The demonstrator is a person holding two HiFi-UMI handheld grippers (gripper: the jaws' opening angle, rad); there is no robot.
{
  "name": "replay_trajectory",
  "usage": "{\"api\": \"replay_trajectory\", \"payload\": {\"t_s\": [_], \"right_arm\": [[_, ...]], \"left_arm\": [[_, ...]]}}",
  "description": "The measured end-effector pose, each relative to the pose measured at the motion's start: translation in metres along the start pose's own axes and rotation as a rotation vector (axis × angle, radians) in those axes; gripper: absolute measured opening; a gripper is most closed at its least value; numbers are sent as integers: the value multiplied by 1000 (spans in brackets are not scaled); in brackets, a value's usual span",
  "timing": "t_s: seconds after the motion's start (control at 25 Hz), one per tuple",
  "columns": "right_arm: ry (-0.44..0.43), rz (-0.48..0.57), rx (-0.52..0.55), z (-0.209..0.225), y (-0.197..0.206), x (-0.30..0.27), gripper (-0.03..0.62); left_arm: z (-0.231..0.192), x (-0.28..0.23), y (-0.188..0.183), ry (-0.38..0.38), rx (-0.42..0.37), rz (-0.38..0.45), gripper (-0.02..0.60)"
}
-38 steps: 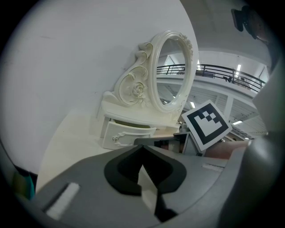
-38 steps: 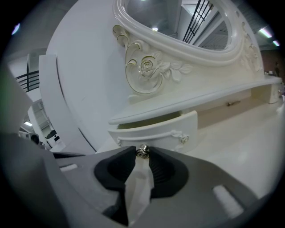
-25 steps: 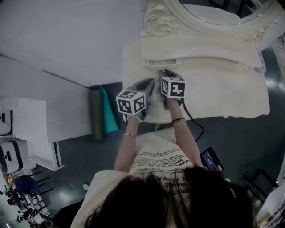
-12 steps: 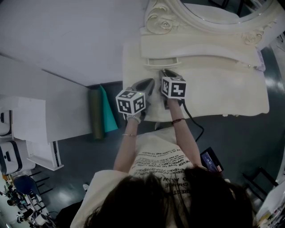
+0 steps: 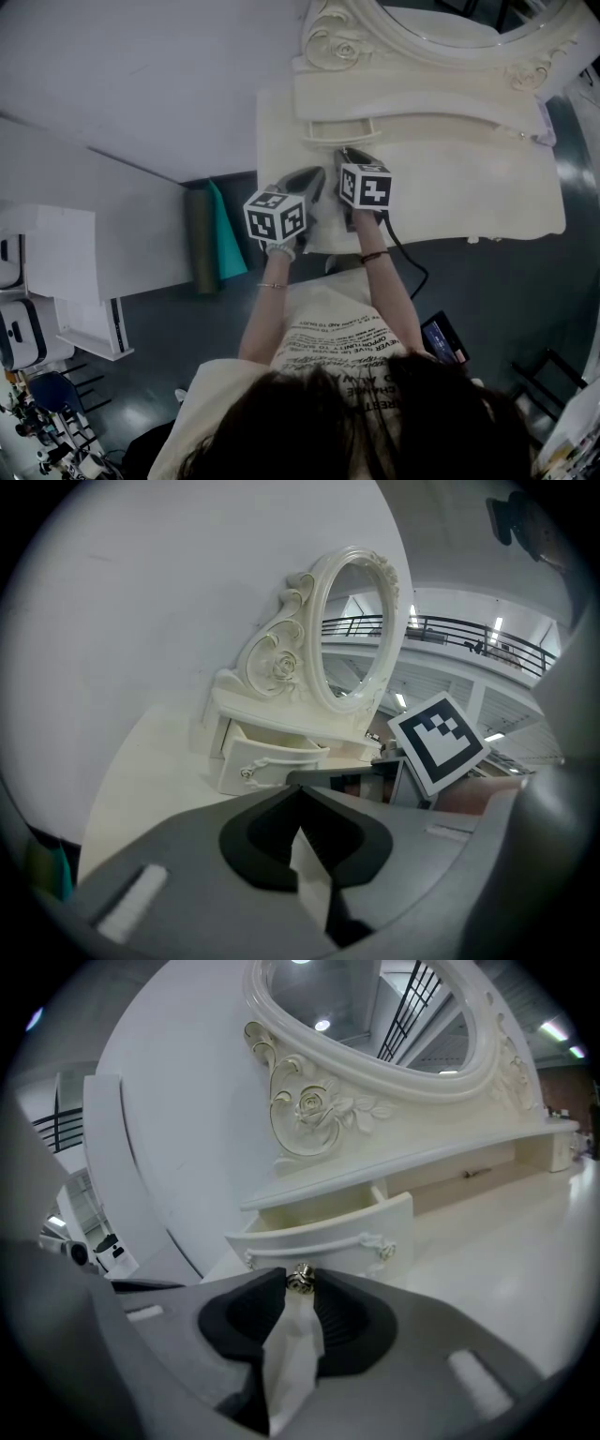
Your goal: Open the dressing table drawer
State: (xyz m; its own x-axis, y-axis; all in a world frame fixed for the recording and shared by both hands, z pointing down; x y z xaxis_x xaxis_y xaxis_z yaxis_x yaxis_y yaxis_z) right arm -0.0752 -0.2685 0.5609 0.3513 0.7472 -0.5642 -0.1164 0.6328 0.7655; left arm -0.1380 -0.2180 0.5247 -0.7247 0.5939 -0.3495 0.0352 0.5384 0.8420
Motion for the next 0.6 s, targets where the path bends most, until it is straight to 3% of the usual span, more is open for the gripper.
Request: {"api": "replay_trajectory", "payload": {"t_s": [0.6], "right_arm": [[1,-1,3,-1,4,6,101]], "left_arm": [[4,1,3,6,-3,-2,-3]]}}
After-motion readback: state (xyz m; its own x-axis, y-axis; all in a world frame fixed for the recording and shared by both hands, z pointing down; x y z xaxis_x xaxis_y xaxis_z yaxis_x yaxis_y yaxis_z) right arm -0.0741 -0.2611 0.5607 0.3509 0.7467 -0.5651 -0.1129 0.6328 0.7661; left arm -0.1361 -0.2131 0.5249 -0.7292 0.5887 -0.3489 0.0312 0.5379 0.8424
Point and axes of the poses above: the fingertips, and each gripper's own axes: x backward along the fingers, z to its right, y out of its underside, the point moved 1 cm from there along x, backward along the fingers, and after that the axes turned 4 degrees about y, right-handed, at the moved point
